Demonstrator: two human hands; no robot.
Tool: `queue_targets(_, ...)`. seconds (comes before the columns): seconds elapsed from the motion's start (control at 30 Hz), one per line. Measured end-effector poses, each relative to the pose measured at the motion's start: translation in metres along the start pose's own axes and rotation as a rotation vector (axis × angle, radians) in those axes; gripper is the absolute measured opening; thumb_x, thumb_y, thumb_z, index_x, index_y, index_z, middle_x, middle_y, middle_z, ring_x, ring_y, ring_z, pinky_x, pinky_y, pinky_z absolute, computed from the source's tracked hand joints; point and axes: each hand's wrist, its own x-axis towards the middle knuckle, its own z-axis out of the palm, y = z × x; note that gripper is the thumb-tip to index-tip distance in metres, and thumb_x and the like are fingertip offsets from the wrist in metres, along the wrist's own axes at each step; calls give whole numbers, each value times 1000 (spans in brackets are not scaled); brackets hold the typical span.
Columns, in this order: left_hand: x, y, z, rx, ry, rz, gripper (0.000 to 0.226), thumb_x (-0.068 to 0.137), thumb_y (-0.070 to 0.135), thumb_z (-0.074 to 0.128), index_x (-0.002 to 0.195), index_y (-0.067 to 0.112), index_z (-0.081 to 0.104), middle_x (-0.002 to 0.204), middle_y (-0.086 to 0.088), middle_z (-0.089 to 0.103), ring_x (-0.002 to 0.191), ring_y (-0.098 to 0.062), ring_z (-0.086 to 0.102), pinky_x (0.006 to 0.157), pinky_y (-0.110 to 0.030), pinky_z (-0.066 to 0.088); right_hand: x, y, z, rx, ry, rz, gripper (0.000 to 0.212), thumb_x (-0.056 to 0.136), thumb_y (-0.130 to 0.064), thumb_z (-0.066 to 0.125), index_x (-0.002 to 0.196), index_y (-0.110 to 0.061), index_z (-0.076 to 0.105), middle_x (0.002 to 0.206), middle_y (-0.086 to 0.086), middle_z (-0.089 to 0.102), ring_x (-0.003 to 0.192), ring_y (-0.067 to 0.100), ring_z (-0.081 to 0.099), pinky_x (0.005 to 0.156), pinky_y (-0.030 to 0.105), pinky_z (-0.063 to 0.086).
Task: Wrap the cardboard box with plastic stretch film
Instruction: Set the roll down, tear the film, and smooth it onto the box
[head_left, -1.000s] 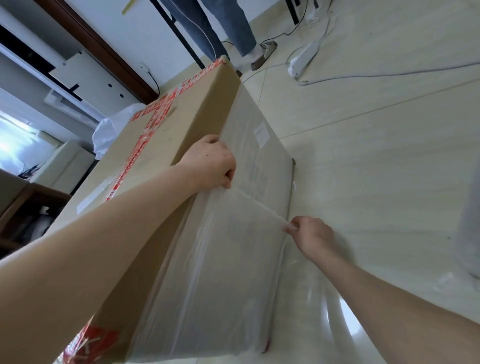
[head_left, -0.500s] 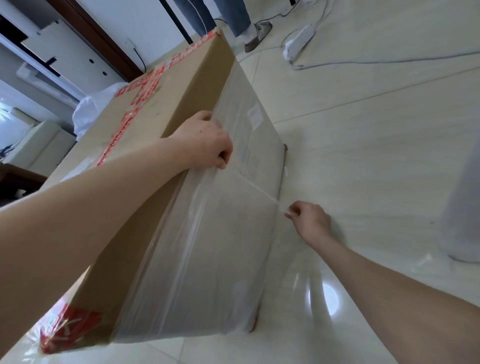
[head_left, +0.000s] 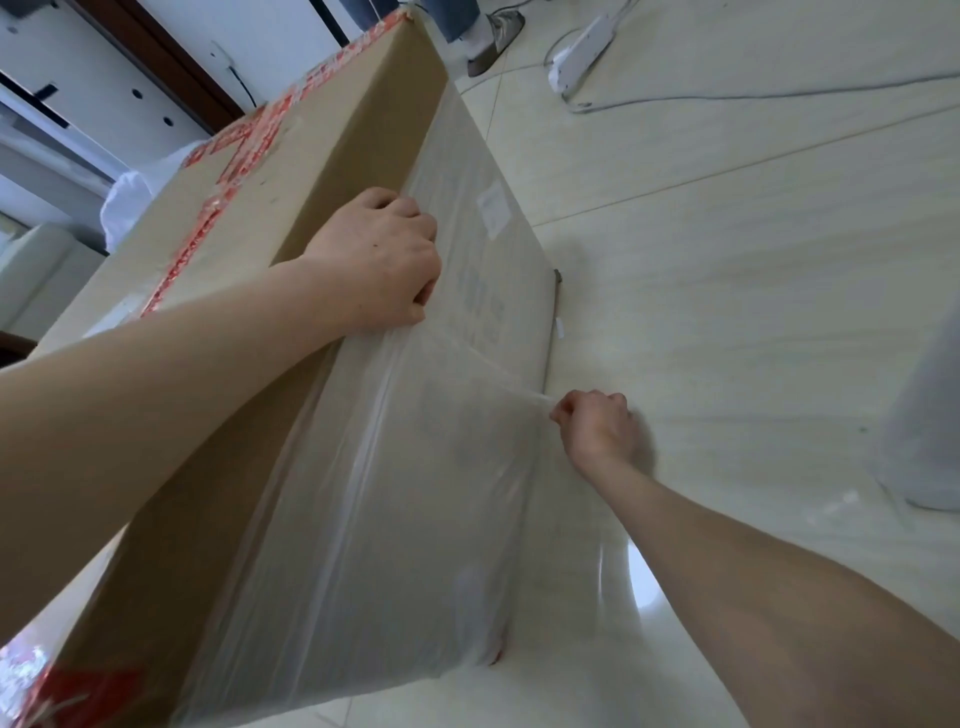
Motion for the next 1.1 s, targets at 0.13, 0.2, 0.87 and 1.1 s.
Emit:
queue_targets(0.13,-1,-2,3,10,4,7,19,85,40,54,94,28,64,107,4,55,111,-19,47,106,-36,30,2,-2,14,-14,19,-8,22,93,-36,49,100,-28,69,111,3,61,111,28,42,81,34,34)
queue_targets(0.2,-1,-2,5,13,9,15,19,85,39,54,95,27,65,106,4,55,110,-19,47,106,-37,30,3,-3,19,-17,18,4,24,93,-36,49,104,-28,69,114,4,59,112,28,40,82,35,34)
queue_targets(0.87,-2,-2,8,5,33,23,12,85,36,50,89,30,60,104,5,55,107,-19,49,106,-38,30,15,-18,41,1,53,147,28,97,-25,41,124,-24,50,129,8,48,118,29,40,91,36,33)
queue_targets(1.1,-3,3,4,34,50,5,16,87,33,47,91,29,62,105,3,56,106,-20,50,104,-36,30,12,-14,25,131,-17,147,34,96,-27,44,130,-20,47,133,10,45,123,30,37,97,37,35)
